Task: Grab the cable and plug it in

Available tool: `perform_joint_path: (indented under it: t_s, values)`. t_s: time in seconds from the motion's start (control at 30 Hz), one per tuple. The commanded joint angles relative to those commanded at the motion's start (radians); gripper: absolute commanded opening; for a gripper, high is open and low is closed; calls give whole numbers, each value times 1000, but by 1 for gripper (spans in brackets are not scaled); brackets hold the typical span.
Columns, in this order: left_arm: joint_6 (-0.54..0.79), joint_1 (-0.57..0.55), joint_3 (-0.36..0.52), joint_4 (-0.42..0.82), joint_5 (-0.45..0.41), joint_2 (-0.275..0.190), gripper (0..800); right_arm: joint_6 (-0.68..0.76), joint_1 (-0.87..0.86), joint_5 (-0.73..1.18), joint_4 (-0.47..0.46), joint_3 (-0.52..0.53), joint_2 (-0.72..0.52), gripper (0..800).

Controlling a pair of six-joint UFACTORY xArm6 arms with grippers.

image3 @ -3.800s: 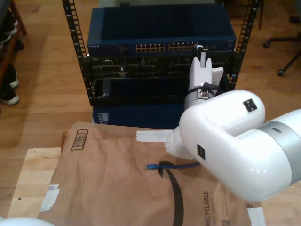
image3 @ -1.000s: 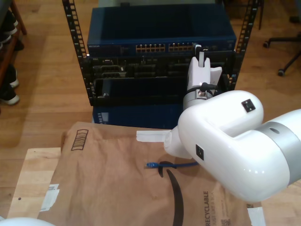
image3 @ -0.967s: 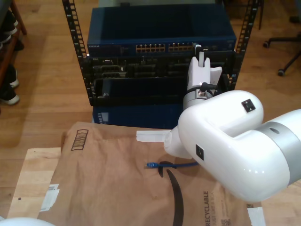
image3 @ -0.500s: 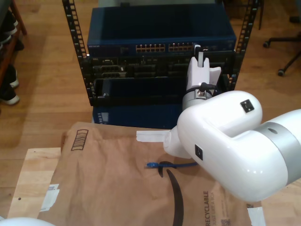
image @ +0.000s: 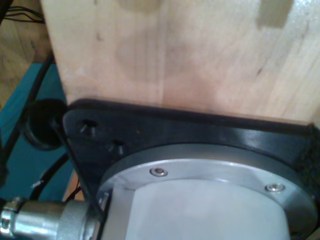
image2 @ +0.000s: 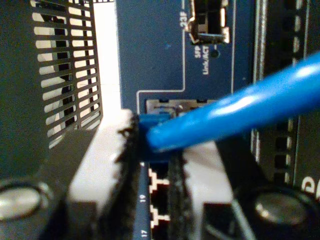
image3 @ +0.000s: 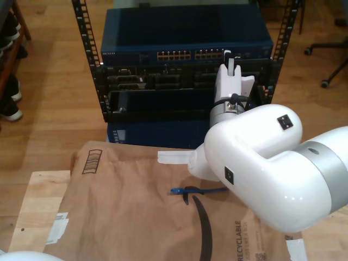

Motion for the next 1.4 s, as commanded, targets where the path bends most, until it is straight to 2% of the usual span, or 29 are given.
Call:
perform_joint_path:
  t_s: [0.03, 0.07, 0.13, 0.27, 0.73, 0.93, 1.13, 1.33, 1.4]
  values:
    - [0, -2, 0, 0, -2, 0, 798, 2, 0, 0, 0, 0, 0, 0]
    - [0, 0, 0, 0, 0, 0, 798, 0, 0, 0, 0, 0, -3, 36]
    - [0, -2, 0, 0, 0, 0, 798, -8, 0, 0, -9, 2, -8, 206]
    - [0, -2, 0, 0, 0, 0, 798, -8, 2, -5, -8, 5, -8, 212]
    - [0, 0, 0, 0, 0, 0, 798, -8, 0, -5, -9, 11, -12, 188]
    - [0, -2, 0, 0, -2, 0, 798, -8, 2, -5, -6, 55, -28, 196]
    - [0, -2, 0, 0, 0, 0, 798, -8, 3, -6, -5, 55, -29, 184]
    - [0, 0, 0, 0, -2, 0, 798, -5, 3, -9, -3, 55, -29, 54]
    - [0, -2, 0, 0, -2, 0, 798, -5, 3, -9, -3, 55, -29, 33]
